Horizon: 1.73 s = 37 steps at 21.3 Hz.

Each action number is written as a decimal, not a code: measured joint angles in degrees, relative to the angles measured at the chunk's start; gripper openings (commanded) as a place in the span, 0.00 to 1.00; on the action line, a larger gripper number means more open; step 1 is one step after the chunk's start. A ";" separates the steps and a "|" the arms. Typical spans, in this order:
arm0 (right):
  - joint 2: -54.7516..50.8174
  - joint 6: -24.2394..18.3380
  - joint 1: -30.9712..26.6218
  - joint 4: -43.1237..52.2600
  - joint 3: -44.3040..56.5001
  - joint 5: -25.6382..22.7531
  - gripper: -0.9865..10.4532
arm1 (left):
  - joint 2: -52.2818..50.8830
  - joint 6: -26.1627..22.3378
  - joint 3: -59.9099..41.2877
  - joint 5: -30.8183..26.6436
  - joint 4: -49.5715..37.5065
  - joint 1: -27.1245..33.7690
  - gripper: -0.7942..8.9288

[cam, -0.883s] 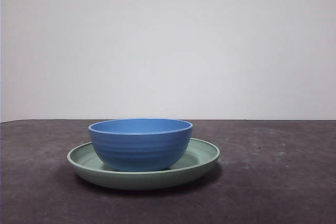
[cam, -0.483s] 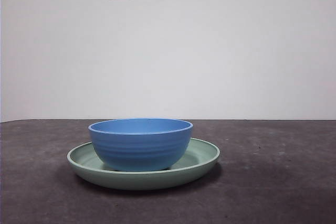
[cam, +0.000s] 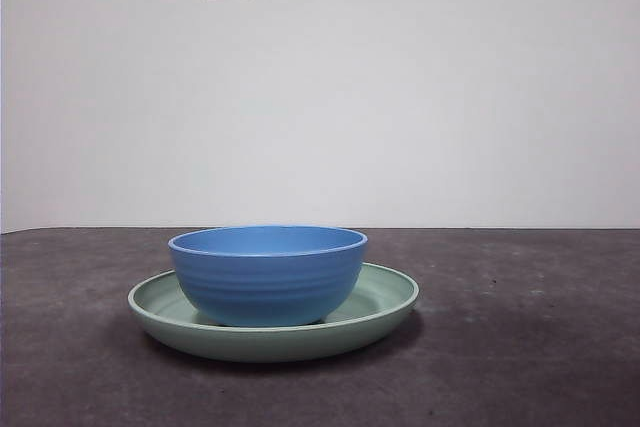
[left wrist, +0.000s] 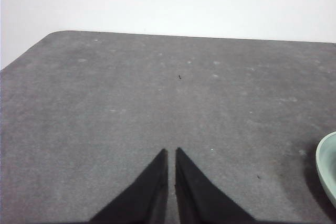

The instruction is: Pick up the blue bowl, put it on the green plate, put it on desk

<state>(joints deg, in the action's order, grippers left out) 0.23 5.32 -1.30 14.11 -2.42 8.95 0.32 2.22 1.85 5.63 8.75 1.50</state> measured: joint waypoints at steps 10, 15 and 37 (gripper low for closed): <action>0.02 -7.10 -0.66 -10.54 1.51 -2.40 0.11 | 0.00 0.00 0.00 0.00 0.00 0.00 0.11; 0.02 -8.41 -0.66 -21.70 1.51 -10.32 0.11 | 0.00 0.00 0.00 0.00 0.00 0.00 0.11; 0.11 -8.57 -0.68 -23.28 1.46 -16.48 0.11 | 0.00 0.00 0.00 0.00 -0.02 0.00 0.11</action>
<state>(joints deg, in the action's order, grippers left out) 0.34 -3.25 -1.98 -9.17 -0.95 -7.53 0.32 2.22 1.85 5.63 8.73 1.50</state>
